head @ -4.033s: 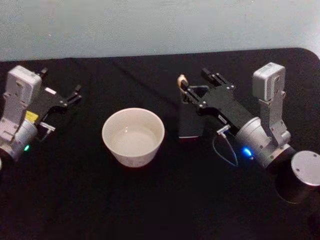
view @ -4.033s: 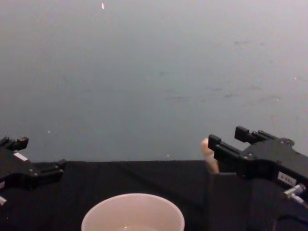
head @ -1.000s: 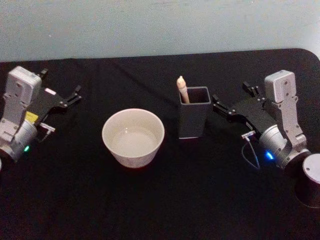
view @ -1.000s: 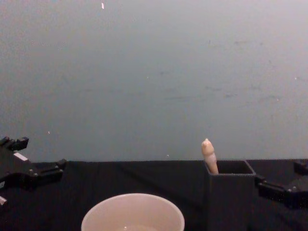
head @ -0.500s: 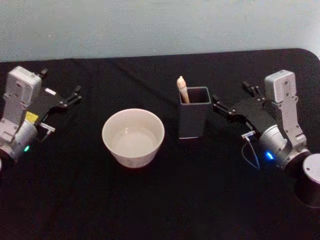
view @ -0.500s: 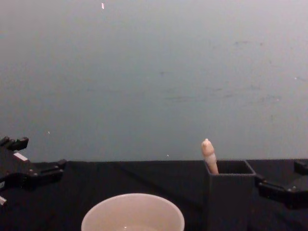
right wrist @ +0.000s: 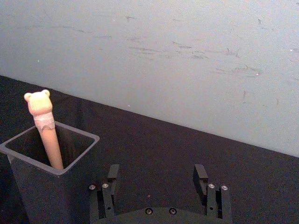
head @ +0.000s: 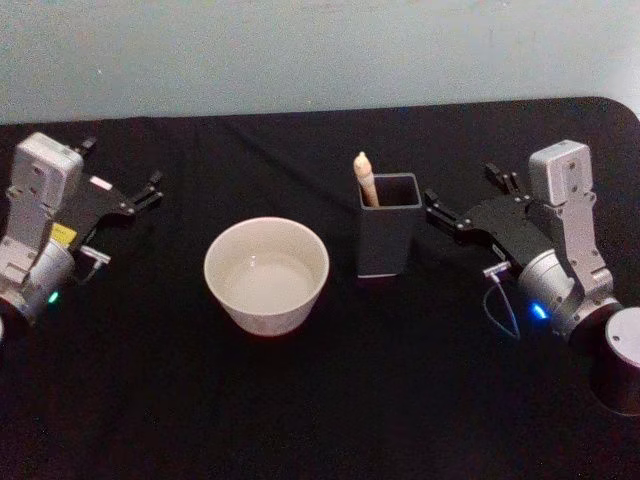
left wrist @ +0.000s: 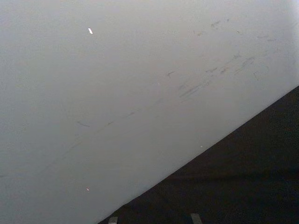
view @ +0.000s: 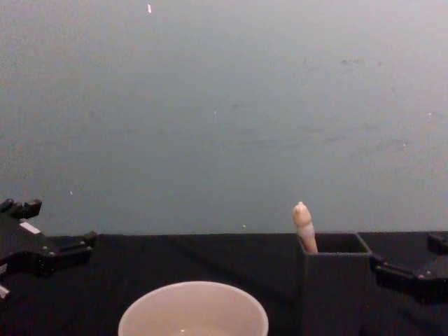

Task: Pick up the stirring spoon with one hand, stir inside the cup, then place it back in its original position.

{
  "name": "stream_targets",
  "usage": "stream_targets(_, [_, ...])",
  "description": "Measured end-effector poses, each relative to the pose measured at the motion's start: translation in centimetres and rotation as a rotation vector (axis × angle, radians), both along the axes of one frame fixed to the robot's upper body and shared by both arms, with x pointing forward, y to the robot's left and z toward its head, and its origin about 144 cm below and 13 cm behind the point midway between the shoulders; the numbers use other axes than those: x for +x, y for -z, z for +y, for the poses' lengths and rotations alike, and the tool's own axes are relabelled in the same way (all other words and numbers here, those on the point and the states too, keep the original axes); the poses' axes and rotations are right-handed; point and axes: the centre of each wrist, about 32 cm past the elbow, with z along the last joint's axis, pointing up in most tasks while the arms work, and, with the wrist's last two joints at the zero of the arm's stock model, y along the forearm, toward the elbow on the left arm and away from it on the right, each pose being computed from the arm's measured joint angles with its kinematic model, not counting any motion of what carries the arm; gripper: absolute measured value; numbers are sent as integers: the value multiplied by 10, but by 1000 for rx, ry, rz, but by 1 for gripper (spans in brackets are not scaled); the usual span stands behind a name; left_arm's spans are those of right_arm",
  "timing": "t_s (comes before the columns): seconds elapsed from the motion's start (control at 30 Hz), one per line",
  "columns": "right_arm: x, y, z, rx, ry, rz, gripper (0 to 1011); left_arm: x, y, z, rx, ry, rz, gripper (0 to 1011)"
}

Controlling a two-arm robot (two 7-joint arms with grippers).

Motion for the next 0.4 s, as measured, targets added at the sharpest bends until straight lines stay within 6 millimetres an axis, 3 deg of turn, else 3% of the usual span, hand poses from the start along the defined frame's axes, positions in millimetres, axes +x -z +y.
stream_targets(0.4, [0,0,0,0,0,0,1000,0,0,0,0,0,0,1001])
